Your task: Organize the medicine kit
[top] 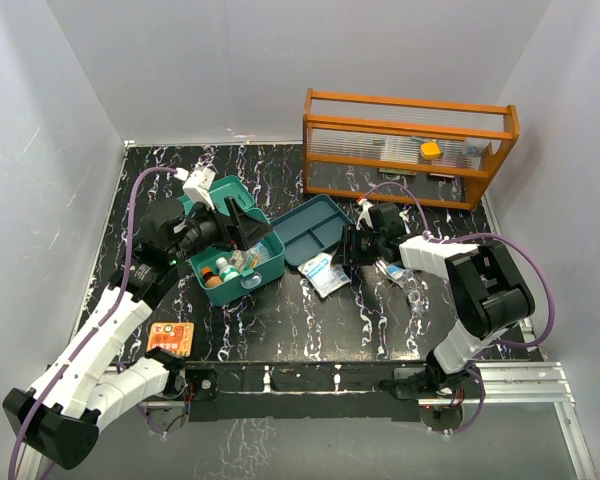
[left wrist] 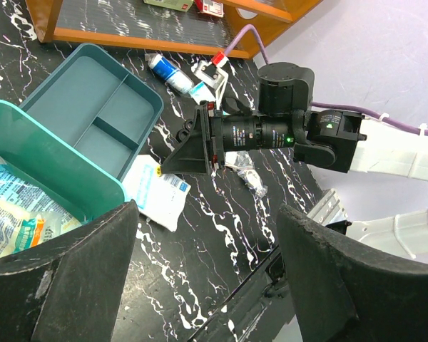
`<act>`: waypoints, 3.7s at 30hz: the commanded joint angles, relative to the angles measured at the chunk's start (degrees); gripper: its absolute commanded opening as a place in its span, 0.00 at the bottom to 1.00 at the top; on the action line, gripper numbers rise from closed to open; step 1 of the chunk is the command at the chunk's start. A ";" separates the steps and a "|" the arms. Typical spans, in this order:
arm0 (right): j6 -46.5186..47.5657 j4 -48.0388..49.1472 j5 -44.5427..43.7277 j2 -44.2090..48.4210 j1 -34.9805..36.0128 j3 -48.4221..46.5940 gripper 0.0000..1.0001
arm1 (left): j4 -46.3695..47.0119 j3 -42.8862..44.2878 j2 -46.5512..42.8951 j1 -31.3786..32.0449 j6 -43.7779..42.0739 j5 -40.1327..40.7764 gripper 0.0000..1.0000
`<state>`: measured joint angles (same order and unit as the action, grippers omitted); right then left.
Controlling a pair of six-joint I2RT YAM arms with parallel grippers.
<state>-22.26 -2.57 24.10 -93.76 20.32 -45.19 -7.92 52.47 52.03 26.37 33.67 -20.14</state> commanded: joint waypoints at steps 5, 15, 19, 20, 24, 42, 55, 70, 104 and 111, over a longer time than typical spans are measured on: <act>3.09 0.30 -1.02 -1.58 2.98 -2.93 0.46 | 0.99 -0.48 -0.53 0.17 0.19 -0.51 0.77; 4.56 -8.92 -20.70 -5.62 9.15 -7.12 0.32 | 0.44 -0.42 -0.99 0.17 -0.17 -0.08 0.77; 4.19 -9.34 -24.02 -5.46 10.77 -6.98 0.15 | 0.29 -0.42 -1.12 0.17 -0.23 0.02 0.77; 3.85 -9.24 -24.09 -5.16 10.84 -6.95 0.11 | 0.23 -0.35 -1.08 0.17 -0.32 0.09 0.77; 2.92 -9.38 -24.92 -3.17 10.87 -7.12 0.00 | 0.19 -0.18 -0.89 0.13 -0.36 0.10 0.77; -14.12 -4.99 -12.65 25.77 10.83 -6.09 0.00 | 3.68 -3.81 2.56 0.22 8.72 -1.69 0.84; -32.45 1.08 -24.65 24.64 20.58 -9.16 0.00 | 17.15 -15.22 -1.05 0.52 22.38 -7.30 0.96; -36.91 2.57 -23.61 18.80 23.79 -13.62 0.00 | 18.37 -16.69 -0.79 0.52 23.32 -5.72 0.61; -26.78 -6.39 -33.69 23.75 23.42 -13.63 0.53 | -9.73 -4.21 0.78 -2.67 12.00 20.05 0.14; -27.28 -6.92 -32.72 23.93 23.36 -11.79 0.52 | -6.86 -6.15 6.87 -3.63 12.68 17.18 0.16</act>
<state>-49.84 -10.09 -7.70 -71.29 43.81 -56.77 -15.59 46.57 55.79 23.33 46.96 -2.11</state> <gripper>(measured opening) 0.524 0.156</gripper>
